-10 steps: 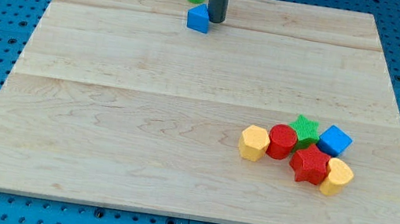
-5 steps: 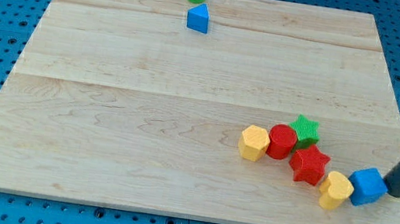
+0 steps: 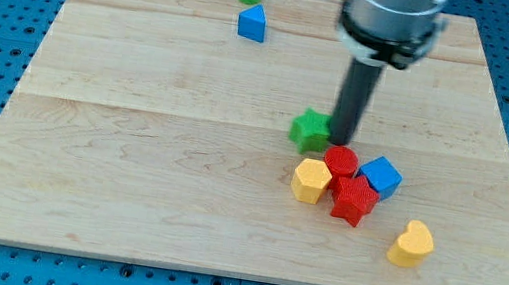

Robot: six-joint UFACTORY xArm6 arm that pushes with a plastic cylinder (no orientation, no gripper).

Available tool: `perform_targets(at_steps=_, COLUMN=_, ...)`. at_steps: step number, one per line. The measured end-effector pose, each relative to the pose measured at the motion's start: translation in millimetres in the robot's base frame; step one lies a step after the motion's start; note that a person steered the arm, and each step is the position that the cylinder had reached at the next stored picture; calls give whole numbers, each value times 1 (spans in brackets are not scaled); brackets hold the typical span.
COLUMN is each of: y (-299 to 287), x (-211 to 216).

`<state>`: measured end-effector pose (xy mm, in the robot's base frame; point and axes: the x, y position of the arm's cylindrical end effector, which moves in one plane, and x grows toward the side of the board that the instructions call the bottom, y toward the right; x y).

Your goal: Make a vertical line out of green blocks and blue triangle

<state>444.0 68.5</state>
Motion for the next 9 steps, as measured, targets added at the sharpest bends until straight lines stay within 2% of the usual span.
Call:
perform_targets(at_steps=1, y=-6, x=15)
perform_targets(at_steps=2, y=-55, x=13)
perform_targets(at_steps=3, y=-73, x=-25)
perform_targets(at_steps=4, y=-61, x=-56)
perform_targets(at_steps=5, y=-45, x=5)
perform_targets(at_steps=6, y=-112, x=-12)
perform_targets(at_steps=7, y=-115, x=-49)
perform_targets(at_steps=8, y=-90, x=-27)
perform_targets(at_steps=9, y=12, x=-19)
